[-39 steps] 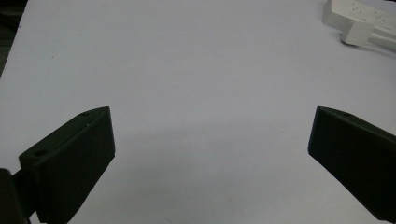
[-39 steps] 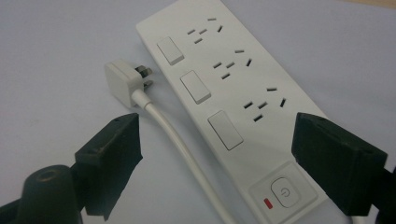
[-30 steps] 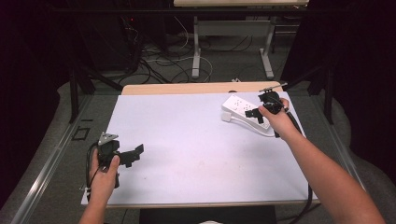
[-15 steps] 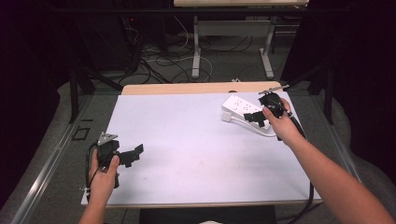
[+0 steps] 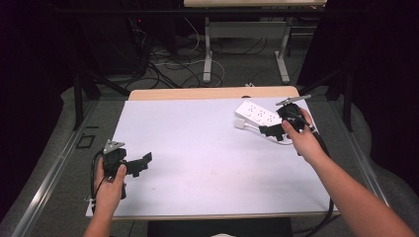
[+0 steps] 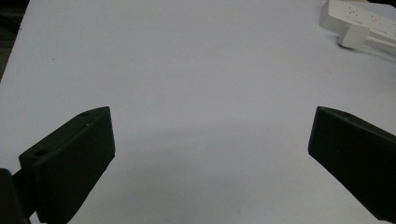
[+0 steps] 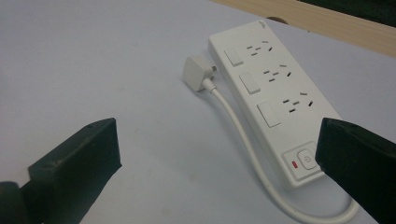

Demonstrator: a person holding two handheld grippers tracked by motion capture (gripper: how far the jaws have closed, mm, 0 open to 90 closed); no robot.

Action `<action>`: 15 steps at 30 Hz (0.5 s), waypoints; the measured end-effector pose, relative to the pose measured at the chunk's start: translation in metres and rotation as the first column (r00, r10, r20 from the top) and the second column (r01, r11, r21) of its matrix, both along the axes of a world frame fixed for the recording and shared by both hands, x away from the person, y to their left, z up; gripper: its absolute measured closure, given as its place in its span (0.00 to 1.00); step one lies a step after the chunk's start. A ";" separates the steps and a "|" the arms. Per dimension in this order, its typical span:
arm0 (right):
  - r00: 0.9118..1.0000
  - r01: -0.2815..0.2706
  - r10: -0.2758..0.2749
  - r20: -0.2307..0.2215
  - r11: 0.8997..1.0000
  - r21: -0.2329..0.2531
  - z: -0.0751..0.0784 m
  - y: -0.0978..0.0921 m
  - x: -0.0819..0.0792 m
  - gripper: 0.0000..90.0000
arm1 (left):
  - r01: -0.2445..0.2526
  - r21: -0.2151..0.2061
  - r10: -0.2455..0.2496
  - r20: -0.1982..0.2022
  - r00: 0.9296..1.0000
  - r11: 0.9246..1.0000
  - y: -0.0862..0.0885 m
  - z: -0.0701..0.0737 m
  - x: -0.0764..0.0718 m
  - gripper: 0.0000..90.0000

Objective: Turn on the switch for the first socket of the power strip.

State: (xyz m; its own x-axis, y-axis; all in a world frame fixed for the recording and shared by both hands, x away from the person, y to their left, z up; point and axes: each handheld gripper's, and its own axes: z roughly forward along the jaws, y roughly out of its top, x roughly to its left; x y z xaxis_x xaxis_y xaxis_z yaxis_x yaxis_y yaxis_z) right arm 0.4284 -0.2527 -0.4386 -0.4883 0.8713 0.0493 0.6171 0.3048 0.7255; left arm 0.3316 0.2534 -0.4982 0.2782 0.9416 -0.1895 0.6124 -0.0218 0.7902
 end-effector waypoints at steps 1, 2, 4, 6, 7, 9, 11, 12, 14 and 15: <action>1.000 -0.005 0.005 -0.005 1.000 0.004 0.001 0.000 -0.002 0.00 | 0.000 -0.002 0.000 0.001 1.000 1.000 0.000 0.000 0.000 0.01; 1.000 -0.013 0.013 -0.005 1.000 0.000 0.002 0.000 -0.004 0.00 | 0.001 -0.001 -0.001 0.001 1.000 1.000 -0.001 0.000 0.000 0.01; 1.000 -0.025 0.025 -0.010 1.000 -0.006 0.004 0.000 -0.009 0.00 | 0.001 -0.002 -0.001 0.000 1.000 1.000 -0.001 0.000 0.000 0.01; 0.999 -0.033 0.033 -0.009 0.999 -0.018 0.006 0.001 -0.014 0.00 | 0.003 -0.002 -0.003 0.000 1.000 1.000 -0.001 0.000 0.000 0.01; 0.999 -0.034 0.034 -0.011 0.999 -0.021 0.007 0.001 -0.017 0.00 | 0.002 -0.003 -0.002 -0.001 1.000 1.000 -0.001 0.000 0.000 0.01; 0.999 -0.040 0.040 -0.009 0.999 -0.013 0.008 0.000 -0.022 0.00 | 0.002 -0.002 -0.002 0.000 1.000 1.000 -0.001 0.000 0.000 0.01; 0.999 -0.037 0.037 -0.004 0.999 -0.011 0.009 -0.001 -0.026 0.00 | 0.002 -0.004 -0.002 0.001 1.000 1.000 -0.001 0.000 0.000 0.01; 0.999 -0.033 0.033 -0.004 0.999 -0.010 0.010 -0.002 -0.029 0.00 | 0.003 -0.003 -0.003 0.001 1.000 1.000 -0.001 0.000 0.000 0.01; 1.000 -0.026 0.026 0.004 1.000 0.000 0.009 -0.004 -0.033 0.00 | 0.003 -0.003 -0.003 0.001 1.000 1.000 -0.001 0.000 -0.001 0.01; 1.000 -0.023 0.023 0.004 1.000 0.007 0.008 -0.005 -0.035 0.00 | 0.004 -0.003 -0.004 0.000 1.000 1.000 -0.001 0.000 -0.001 0.01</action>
State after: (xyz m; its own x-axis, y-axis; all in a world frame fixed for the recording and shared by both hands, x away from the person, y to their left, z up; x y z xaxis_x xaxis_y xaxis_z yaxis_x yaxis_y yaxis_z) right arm 0.3935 -0.2577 -0.4302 -0.5083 0.8595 0.0533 0.6072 0.3139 0.7299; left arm 0.3311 0.2522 -0.4979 0.2818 0.9400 -0.1923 0.6120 -0.0217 0.7906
